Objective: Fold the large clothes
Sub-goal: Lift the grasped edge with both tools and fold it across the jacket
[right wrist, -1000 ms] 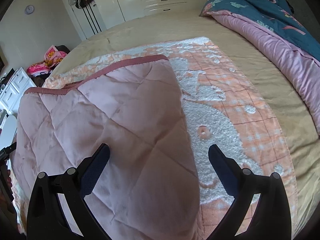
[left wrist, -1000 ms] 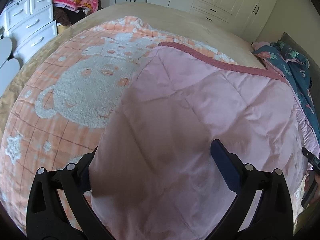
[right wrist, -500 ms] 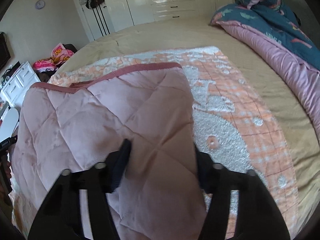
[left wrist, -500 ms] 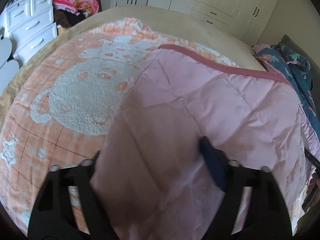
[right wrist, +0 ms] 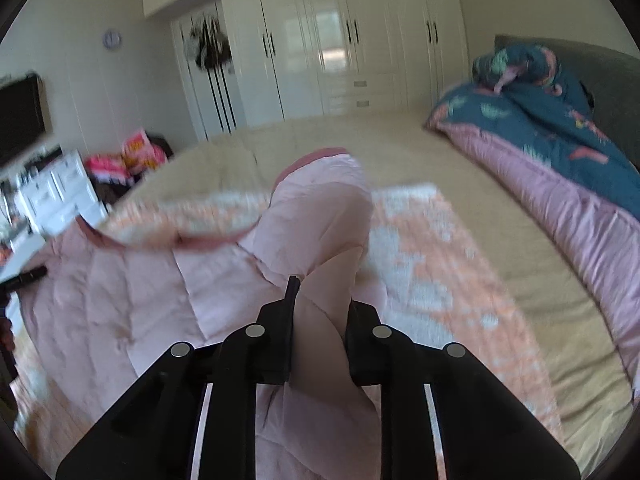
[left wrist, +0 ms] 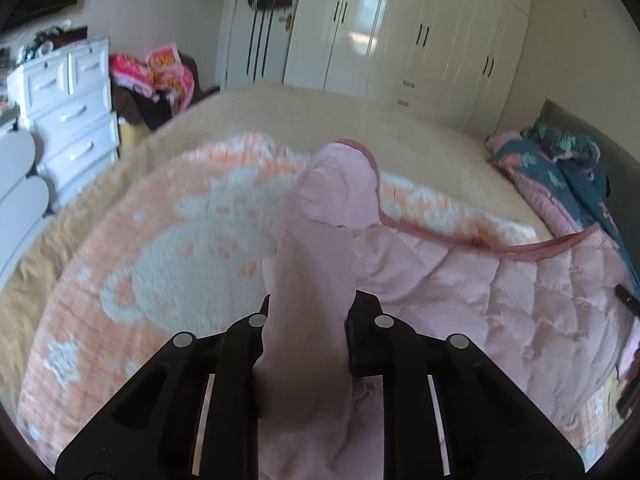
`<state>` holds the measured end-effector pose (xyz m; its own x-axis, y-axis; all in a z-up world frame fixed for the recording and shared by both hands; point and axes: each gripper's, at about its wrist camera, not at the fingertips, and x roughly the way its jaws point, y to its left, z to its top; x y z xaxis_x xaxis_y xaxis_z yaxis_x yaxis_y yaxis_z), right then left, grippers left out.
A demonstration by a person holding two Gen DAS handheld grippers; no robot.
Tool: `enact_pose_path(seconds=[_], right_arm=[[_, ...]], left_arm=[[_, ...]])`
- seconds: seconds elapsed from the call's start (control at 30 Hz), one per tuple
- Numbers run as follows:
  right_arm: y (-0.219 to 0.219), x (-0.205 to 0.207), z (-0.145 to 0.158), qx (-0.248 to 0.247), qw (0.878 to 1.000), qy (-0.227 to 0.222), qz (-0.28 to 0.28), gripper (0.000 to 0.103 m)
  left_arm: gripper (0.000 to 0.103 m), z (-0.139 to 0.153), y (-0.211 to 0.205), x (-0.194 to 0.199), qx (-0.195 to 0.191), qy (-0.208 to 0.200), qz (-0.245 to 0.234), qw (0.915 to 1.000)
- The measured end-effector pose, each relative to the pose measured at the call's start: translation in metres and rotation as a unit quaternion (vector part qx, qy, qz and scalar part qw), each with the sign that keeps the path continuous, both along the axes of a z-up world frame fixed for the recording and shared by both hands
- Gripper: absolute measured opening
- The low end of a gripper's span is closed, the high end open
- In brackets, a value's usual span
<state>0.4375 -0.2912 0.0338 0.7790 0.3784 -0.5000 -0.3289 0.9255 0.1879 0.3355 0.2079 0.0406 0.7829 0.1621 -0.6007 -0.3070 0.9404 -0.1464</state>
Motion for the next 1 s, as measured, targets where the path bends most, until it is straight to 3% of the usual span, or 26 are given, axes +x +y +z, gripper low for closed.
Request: enact_pose_path(seconds=[0.17, 0.4, 1.0], right_arm=[[0.006, 0.030, 0.012, 0.010, 0.999, -0.008, -0.032, 0.017], [0.010, 0.069, -0.026, -0.004, 0.997, 0.053, -0.061, 0.016], [0.023, 0.094, -0.101, -0.057, 0.988, 0.129, -0.070, 0.016]], left_arm=[[0.011, 0.007, 0.004, 0.026, 0.007, -0.003, 0.017, 0.9998], [0.011, -0.014, -0.002, 0.055, 0.039, 0.030, 0.023, 0.9985], [0.015, -0.080, 0.019, 0.083, 0.021, 0.086, 0.047, 0.9950]])
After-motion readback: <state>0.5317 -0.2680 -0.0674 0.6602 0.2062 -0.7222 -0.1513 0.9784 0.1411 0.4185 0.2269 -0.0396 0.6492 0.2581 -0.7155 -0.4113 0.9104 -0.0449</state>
